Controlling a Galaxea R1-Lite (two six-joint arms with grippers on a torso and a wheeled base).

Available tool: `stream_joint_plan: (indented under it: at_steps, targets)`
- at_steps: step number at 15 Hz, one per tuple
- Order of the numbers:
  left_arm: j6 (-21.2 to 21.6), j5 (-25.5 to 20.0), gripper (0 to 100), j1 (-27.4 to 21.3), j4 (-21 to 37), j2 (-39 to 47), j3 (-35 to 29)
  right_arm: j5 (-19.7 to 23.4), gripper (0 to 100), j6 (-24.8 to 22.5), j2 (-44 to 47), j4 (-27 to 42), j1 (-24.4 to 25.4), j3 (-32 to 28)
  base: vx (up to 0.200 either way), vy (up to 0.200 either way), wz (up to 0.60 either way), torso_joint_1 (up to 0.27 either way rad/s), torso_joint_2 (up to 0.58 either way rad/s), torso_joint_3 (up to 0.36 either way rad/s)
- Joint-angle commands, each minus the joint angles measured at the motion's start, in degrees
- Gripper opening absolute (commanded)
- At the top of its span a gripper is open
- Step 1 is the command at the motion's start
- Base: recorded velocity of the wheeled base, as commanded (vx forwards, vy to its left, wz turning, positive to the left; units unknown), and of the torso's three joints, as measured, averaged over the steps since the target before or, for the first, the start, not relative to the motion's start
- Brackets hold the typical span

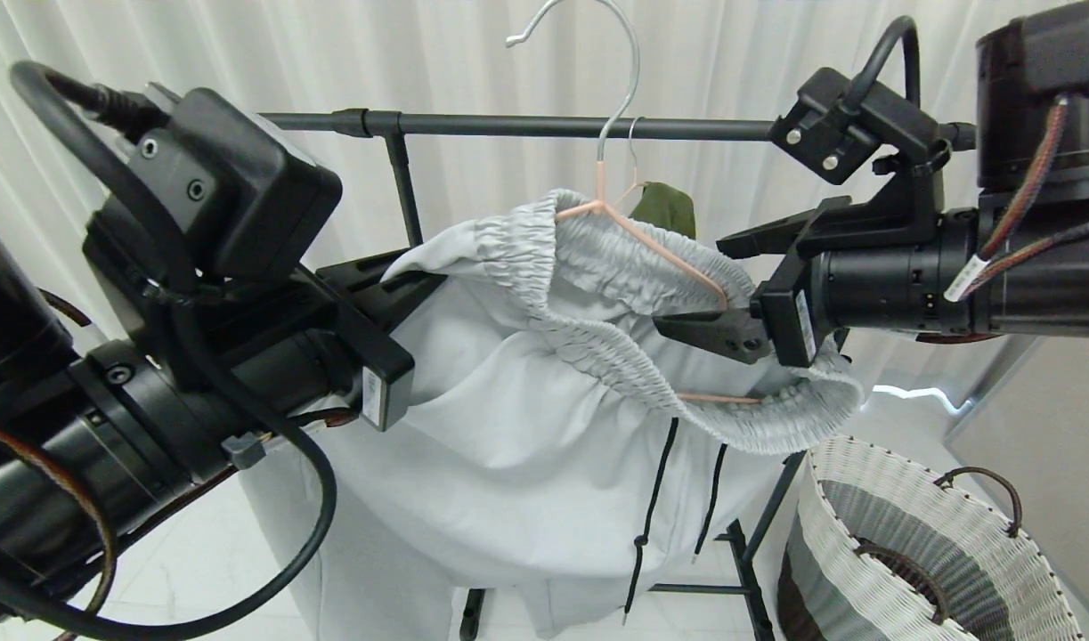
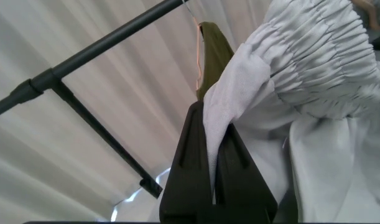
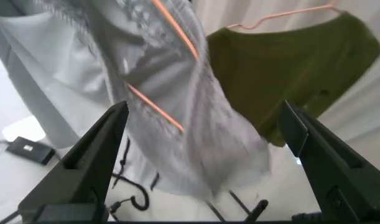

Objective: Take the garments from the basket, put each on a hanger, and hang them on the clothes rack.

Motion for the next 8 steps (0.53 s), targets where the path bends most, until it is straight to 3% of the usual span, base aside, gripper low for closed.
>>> stream_joint_plan:
  at_steps: [1, 8]
  targets:
    - [0.68, -0.14, 0, -0.65, -0.20, -0.65, 0.11, 0.02, 100, -0.23, 2.07, 0.03, 0.09, -0.34, 0.000, 0.000, 0.00, 0.000, 0.00, 0.000]
    - [1.91, -0.14, 0, -1.27, -2.31, -0.39, 0.29, 0.02, 100, -0.32, 2.25, 0.83, 0.62, -0.34, 0.000, 0.000, 0.00, 0.000, 0.00, 0.000]
